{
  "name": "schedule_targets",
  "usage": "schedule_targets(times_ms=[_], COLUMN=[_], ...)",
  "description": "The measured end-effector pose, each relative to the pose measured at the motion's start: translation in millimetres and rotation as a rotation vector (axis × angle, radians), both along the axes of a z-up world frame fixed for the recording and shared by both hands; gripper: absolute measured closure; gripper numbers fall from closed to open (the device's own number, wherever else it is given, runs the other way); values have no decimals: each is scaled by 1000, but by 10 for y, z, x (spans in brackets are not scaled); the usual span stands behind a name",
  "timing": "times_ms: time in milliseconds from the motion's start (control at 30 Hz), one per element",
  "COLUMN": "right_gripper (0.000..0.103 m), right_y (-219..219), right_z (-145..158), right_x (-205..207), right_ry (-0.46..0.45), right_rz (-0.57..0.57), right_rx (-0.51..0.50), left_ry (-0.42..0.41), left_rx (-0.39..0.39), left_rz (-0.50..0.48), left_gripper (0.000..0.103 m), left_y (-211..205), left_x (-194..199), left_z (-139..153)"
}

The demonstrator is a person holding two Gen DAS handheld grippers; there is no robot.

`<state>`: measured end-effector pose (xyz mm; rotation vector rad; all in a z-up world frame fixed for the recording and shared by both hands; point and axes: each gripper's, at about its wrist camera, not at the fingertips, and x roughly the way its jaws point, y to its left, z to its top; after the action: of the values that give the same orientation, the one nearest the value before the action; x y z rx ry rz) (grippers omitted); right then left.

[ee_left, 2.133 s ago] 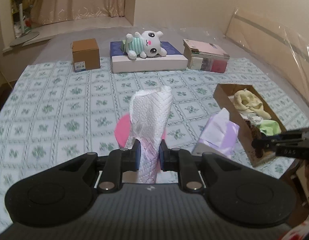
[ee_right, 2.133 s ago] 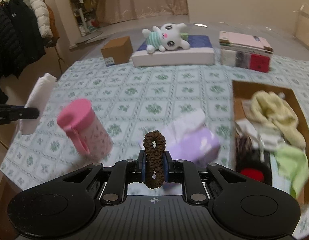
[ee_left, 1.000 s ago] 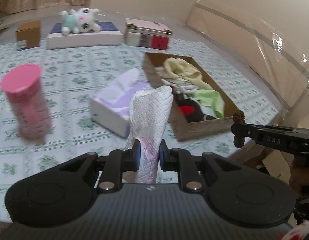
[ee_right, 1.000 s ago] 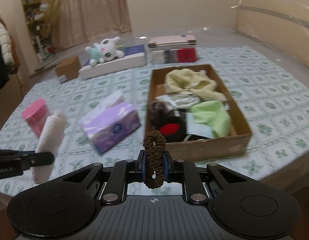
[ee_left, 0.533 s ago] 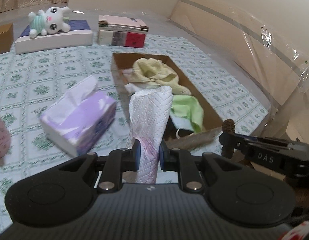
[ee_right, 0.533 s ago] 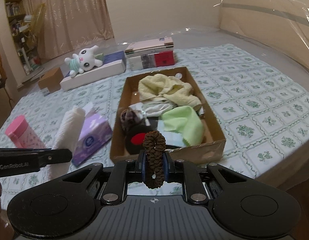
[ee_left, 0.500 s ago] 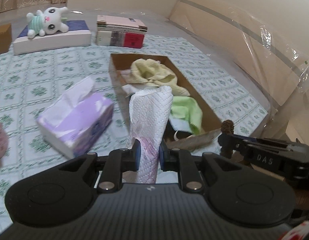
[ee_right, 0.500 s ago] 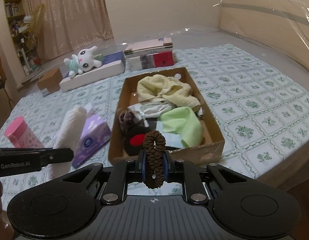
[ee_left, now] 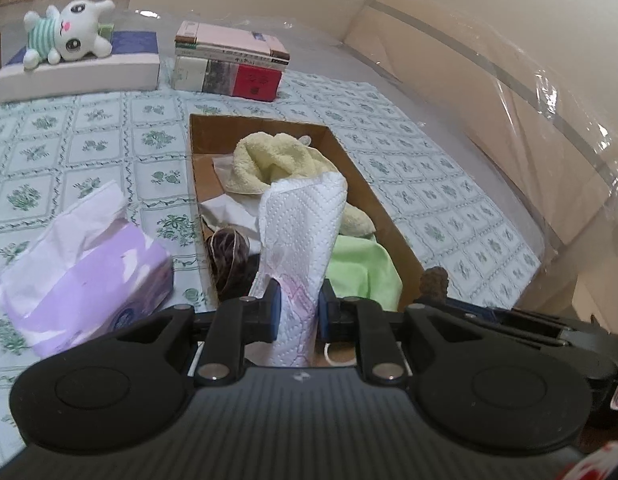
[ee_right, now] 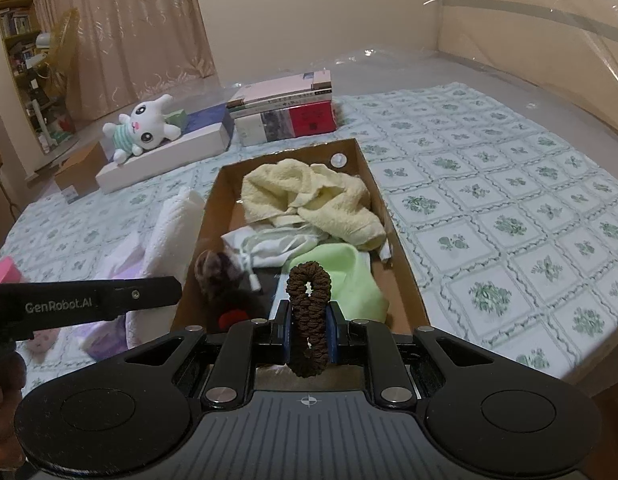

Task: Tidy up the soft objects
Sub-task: 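Carry the white-pink cloth and brown hair tie over the cardboard tray, then open both grippers to drop the cloth and hair tie into the tray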

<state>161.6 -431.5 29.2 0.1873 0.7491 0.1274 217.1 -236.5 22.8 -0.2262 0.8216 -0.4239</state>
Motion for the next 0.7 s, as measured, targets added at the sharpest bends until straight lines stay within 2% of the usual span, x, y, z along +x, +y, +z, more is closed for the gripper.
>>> schedule_targets(times_ms=[100, 300, 367, 433, 700], right_gripper=[86, 86, 86, 86, 86], right_y=[-48, -106, -126, -144, -244], right_z=[-70, -151, -166, -178, -178], right_x=[122, 240, 255, 270, 257], right_ry=[11, 21, 20, 21, 4], right_rz=[0, -13, -16, -19, -60], right_rx=[12, 23, 25, 28, 43], left_ry=[16, 44, 39, 28, -31], left_rx=[-9, 29, 45, 54, 62], left_rz=[11, 1, 11, 22, 52], left_gripper=[86, 80, 63, 52, 52], left_y=[-36, -146, -155, -140, -24], left_x=[122, 227, 222, 192, 12], left_z=[-81, -259, -295, -303, -185])
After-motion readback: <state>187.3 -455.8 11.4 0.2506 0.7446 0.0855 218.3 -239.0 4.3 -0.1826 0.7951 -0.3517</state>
